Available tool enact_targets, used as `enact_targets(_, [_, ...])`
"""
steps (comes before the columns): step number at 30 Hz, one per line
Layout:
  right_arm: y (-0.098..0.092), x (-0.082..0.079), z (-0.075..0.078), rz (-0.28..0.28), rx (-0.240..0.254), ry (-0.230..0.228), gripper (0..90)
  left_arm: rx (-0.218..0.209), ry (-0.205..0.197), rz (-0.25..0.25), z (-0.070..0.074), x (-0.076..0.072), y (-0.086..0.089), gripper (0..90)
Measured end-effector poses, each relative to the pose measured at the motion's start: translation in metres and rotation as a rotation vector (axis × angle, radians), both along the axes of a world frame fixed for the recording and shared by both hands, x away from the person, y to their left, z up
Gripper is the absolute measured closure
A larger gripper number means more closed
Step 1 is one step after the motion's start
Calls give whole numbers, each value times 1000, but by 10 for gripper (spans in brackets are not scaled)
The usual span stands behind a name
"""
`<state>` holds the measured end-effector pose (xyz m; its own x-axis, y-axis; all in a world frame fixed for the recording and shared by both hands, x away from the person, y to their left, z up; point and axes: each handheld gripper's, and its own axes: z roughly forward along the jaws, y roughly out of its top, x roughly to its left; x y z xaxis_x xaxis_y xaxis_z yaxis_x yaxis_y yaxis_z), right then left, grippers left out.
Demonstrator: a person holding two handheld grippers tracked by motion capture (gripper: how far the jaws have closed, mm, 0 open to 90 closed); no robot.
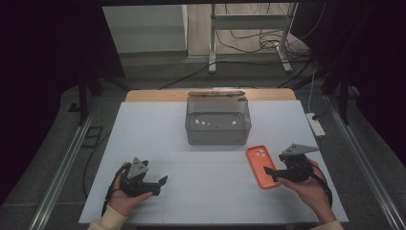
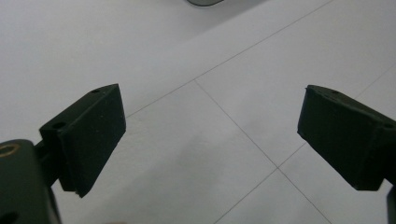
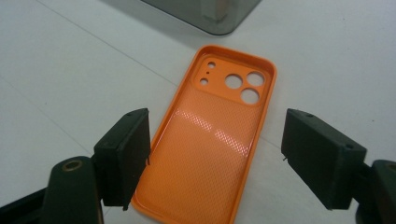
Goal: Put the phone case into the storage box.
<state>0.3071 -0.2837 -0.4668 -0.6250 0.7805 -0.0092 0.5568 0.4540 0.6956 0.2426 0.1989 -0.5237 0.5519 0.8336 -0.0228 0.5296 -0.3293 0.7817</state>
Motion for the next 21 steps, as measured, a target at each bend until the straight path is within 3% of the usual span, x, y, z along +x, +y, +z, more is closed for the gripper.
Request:
enact_targets(7, [5, 11, 11, 19, -21, 10, 243, -6, 4, -3, 0, 0, 1, 79])
enact_targets(21, [12, 23, 16, 3, -39, 25, 250, -5, 12, -8, -1, 0, 0, 81])
